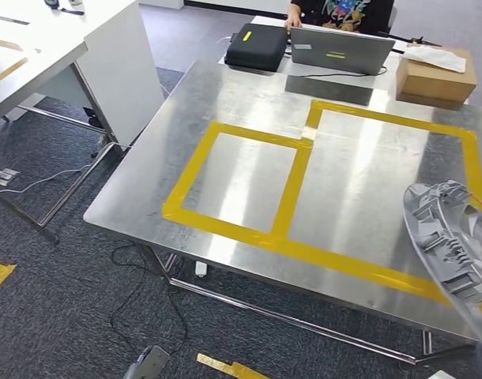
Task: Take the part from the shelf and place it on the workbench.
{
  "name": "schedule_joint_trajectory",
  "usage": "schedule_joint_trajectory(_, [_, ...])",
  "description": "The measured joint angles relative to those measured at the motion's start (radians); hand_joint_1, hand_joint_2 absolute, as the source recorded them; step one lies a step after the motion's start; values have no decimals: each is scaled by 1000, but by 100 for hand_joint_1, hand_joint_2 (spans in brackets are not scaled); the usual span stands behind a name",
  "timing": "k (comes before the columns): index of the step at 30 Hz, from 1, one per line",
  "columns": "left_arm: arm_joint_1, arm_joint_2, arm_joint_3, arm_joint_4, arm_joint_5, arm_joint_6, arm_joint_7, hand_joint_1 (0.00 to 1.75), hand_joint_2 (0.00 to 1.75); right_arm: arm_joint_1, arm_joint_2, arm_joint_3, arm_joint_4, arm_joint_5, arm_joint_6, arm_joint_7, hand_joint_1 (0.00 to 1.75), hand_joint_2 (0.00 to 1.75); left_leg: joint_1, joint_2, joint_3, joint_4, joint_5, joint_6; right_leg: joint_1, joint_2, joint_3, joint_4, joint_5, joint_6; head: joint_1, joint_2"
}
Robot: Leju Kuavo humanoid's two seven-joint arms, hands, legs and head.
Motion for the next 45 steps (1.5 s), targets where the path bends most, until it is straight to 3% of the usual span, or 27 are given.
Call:
schedule_joint_trajectory(2, [-3,-1,0,0,-1,1,0,0,175,4,0,-4,10,-17,35,-2,175,175,-2,2,5,-17,0,0,-3,9,-4,-5,5,11,-2,0])
schedule_joint_trajectory(6, [-4,1,0,0,-8,0,1,0,175,5,0,-25,31,-21,132,-2,175,175,2,2,6,-45,16,-30,1,1,2,-27,17,-10,3,0])
schedule_joint_trajectory(11, [-5,0,0,0,-20,-6,10,0,175,-39,0,-82,68,0,294,-12,175,175,-2,2,6,-43,20,-20,-1,-3,3,-33,23,-3,4,0])
schedule_joint_trajectory(16, [-7,0,-1,0,-29,-13,16,0,175,-105,0,-162,100,20,423,-41,175,175,-5,2,5,-42,20,-13,-6,-4,3,-35,26,14,3,0])
schedule_joint_trajectory(21, [-10,1,-2,0,-37,-19,18,0,175,-164,-6,-218,123,60,525,-52,175,175,-5,2,4,-42,20,-13,-6,-4,3,-35,26,14,3,0])
schedule_joint_trajectory(27, [-18,0,-7,0,-44,-24,29,0,175,-235,-58,-228,159,124,584,0,175,175,-4,2,5,-42,21,-13,-6,-4,2,-32,26,14,3,0])
schedule_joint_trajectory(30, [-20,0,-9,0,-47,-29,34,0,175,-247,-120,-194,180,129,599,108,175,175,-4,2,4,-42,21,-13,-6,-4,2,-31,26,14,3,0])
schedule_joint_trajectory(34, [-28,0,-20,0,-56,-40,39,0,175,-289,-274,-57,236,125,622,314,175,175,-4,2,4,-42,21,-13,-6,-3,2,-31,26,15,3,0])
schedule_joint_trajectory(37, [-35,-1,-26,0,-60,-44,50,0,175,-351,-379,76,301,140,644,419,175,175,-5,2,4,-42,22,-12,-6,-4,2,-31,27,16,3,0])
schedule_joint_trajectory(41, [-40,-2,-32,0,-63,-49,56,0,175,-435,-484,238,383,154,663,479,175,175,-5,2,3,-41,24,-11,-6,-5,1,-31,28,16,3,0])
schedule_joint_trajectory(45, [-47,-3,-39,0,-65,-54,64,0,175,-543,-545,364,481,137,691,484,175,175,-4,3,3,-41,25,-12,-6,-3,-1,-31,30,15,3,0])
